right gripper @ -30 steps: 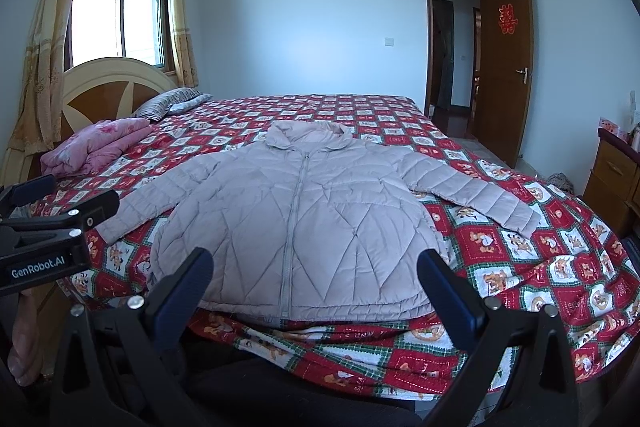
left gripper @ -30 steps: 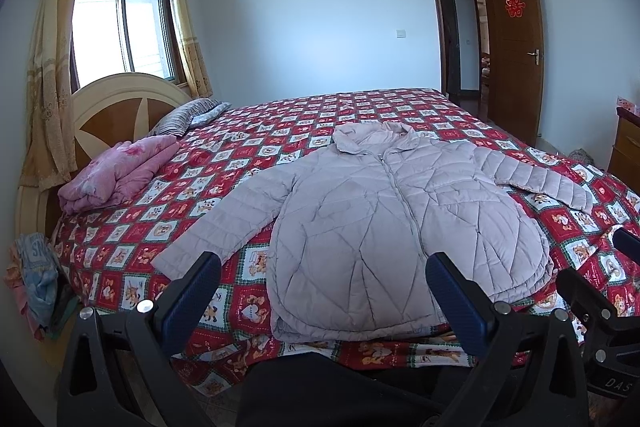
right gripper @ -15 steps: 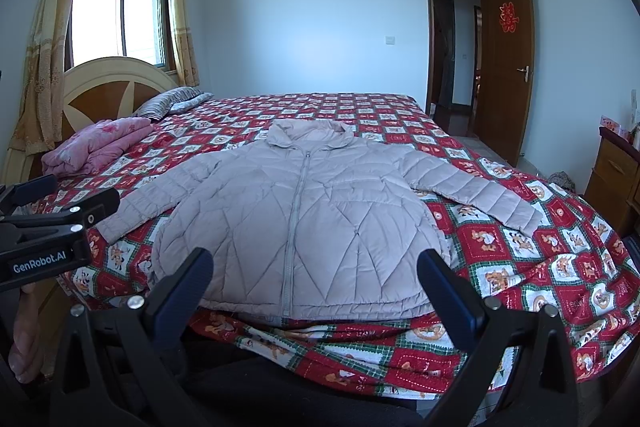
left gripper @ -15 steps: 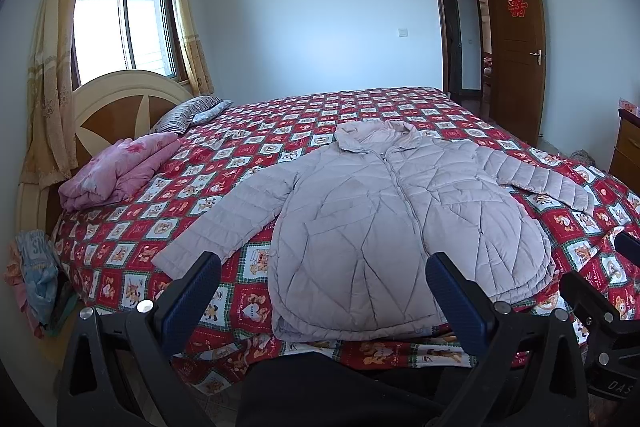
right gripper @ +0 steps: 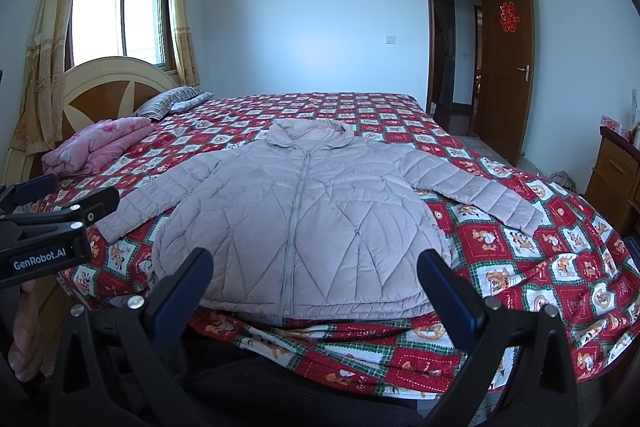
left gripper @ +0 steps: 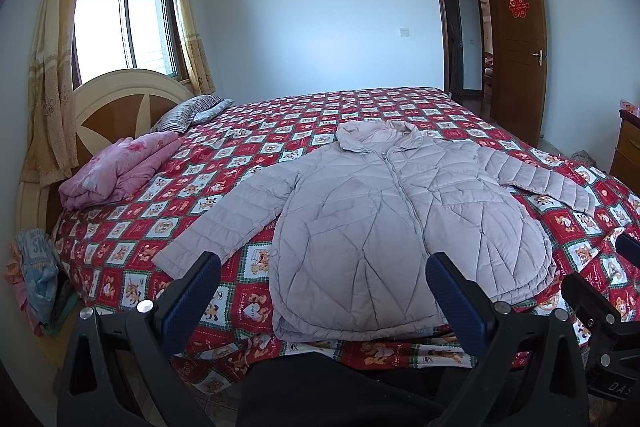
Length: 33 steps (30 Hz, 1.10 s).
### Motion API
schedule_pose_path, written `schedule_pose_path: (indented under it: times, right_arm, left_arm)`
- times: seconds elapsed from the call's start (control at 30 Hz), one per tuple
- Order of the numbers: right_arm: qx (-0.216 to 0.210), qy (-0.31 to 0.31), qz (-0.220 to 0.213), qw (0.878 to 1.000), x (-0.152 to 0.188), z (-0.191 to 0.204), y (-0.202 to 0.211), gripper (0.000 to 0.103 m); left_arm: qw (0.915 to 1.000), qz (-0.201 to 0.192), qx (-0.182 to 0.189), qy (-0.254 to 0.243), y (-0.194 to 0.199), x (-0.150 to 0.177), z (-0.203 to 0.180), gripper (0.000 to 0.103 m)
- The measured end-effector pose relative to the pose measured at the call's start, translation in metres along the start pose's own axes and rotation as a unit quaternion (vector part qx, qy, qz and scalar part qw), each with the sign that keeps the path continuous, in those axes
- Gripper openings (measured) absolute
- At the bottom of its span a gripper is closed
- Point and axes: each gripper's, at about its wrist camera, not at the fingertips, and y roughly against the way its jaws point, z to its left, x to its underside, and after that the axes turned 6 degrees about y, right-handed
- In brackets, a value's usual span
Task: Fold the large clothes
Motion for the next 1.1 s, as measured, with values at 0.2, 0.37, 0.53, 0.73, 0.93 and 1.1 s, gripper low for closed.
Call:
schedule_pose_path:
  times: [0.2,0.37,0.53,0.73,0.93,1.1]
  right_arm:
    - [0.000,0.000,0.000,1.000,0.000,0.000,0.000,0.103]
    - [-0.001,-0.001,0.002,1.000,0.001,0.001,-0.001,0.103]
    - [-0.004,-0.004,0.004,1.000,0.003,0.003,-0.002,0.103]
    - [-0.007,-0.018,0.021,1.000,0.006,-0.006,-0.031,0.103]
    - [0.005,-0.053,0.055,0.997,0.009,-0.037,-0.074,0.103]
    - [0.038,-0.088,0.073,0.993,0.015,-0.073,-0.102,0.103]
  left_arm:
    - [1.0000,0.000,0.000,0.001,0.000,0.001,0.001,0.102]
    - [1.0000,0.003,0.000,0.001,0.000,0.004,0.004,0.102]
    - [0.9999,0.011,-0.002,0.003,-0.010,0.005,0.005,0.102]
    - [0.9997,0.012,-0.019,-0.004,-0.040,0.003,0.003,0.102]
    - [0.9990,0.031,-0.031,-0.012,-0.094,0.001,0.002,0.102]
    - [0.9982,0.049,-0.029,-0.017,-0.143,-0.005,-0.005,0.102]
